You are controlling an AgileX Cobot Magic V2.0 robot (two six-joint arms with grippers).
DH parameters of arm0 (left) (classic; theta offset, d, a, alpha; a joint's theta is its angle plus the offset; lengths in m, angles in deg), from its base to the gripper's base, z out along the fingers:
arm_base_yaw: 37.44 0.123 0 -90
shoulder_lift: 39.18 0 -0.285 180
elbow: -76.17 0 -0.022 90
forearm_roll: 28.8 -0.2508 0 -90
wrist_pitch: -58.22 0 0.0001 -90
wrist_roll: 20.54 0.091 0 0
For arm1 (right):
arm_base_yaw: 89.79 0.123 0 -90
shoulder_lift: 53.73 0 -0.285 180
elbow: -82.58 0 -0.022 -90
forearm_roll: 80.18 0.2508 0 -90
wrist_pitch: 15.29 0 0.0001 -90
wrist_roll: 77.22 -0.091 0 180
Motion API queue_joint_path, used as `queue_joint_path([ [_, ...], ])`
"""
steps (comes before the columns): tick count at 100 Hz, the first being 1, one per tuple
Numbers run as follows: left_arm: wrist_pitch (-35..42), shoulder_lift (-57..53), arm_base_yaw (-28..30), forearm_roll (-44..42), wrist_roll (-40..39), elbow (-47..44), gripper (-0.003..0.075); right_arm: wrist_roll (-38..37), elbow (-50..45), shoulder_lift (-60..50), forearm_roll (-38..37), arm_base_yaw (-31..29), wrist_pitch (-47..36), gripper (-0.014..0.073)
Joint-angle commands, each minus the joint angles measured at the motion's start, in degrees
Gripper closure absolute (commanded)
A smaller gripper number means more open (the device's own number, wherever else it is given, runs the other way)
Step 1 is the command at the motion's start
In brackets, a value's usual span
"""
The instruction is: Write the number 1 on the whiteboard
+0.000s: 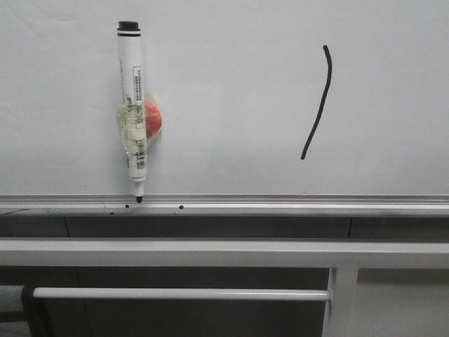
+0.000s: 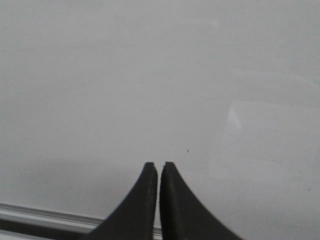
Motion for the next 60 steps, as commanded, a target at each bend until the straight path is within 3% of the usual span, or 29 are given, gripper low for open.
queue_joint_path([
  [1,1.12,-0.51,-0.61,-2.65,-1.17,-0.40,0.0741,0.10,1.53,0.42,-0.68,-0.37,-3.57,0.0637],
  [16,-3.52,-0.93,-0.61,-5.36,-1.17,-0.40,0.0741,0.10,1.53,0.42,-0.68,-0.37,-3.57,0.0637],
  [32,-13.59,-2.46,-3.36,-7.49,-1.17,-0.40,0.0741,0.10,1.53,0.42,-0.68,-0.37,-3.57,0.0637],
  [60,-13.86,-2.78,-8.92,-8.84,-1.17,-0.40,0.0741,0.10,1.53,0.42,-0.68,-0.37,-3.57,0.0637],
])
